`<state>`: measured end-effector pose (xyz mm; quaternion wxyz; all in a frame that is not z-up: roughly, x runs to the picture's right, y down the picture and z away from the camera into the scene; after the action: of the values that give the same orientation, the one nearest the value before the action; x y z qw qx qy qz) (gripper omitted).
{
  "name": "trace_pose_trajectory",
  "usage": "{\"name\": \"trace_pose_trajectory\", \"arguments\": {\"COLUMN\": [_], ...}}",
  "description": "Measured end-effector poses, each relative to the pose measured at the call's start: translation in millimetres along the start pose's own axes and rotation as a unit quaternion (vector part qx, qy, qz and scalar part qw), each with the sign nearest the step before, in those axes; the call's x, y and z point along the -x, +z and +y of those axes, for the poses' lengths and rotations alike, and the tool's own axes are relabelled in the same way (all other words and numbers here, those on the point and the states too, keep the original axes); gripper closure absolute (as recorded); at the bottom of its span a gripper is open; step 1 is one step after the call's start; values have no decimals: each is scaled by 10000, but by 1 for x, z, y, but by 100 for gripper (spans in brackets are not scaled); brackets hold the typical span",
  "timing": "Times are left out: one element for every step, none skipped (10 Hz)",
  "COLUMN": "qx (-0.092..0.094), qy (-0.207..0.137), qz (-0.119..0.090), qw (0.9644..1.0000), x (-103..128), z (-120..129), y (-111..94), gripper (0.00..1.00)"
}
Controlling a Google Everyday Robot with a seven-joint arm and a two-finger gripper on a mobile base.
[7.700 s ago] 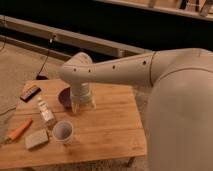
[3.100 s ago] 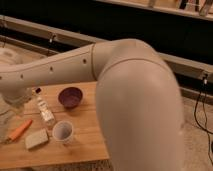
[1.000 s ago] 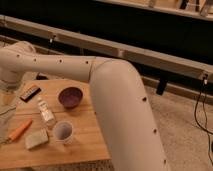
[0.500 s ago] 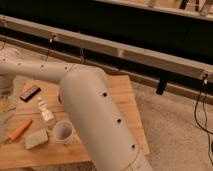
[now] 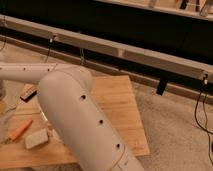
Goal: Place the pepper in the ceramic cup
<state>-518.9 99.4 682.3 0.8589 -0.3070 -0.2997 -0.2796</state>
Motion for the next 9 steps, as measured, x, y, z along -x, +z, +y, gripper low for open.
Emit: {"name": "trace_pose_trajectory", "arguments": {"qx": [-28,-49,-49,-45,-40,-17,3,8,14], "qy": [17,39,76,117,141,180,219,242,246], "qz": [-32,-54,-66,-71,-70,-55,-28,-15,1], "qw": [10000,10000,9999,9999,9999,9998,9998,9997,9997], "x": [7,13,15,16,17,17,16,16,16], "z": [7,14,23,31,35,41,45,46,47], "y": [0,1,3,7,10,17,24,30,37], "gripper": [35,35,35,35,35,35,35,35,35]}}
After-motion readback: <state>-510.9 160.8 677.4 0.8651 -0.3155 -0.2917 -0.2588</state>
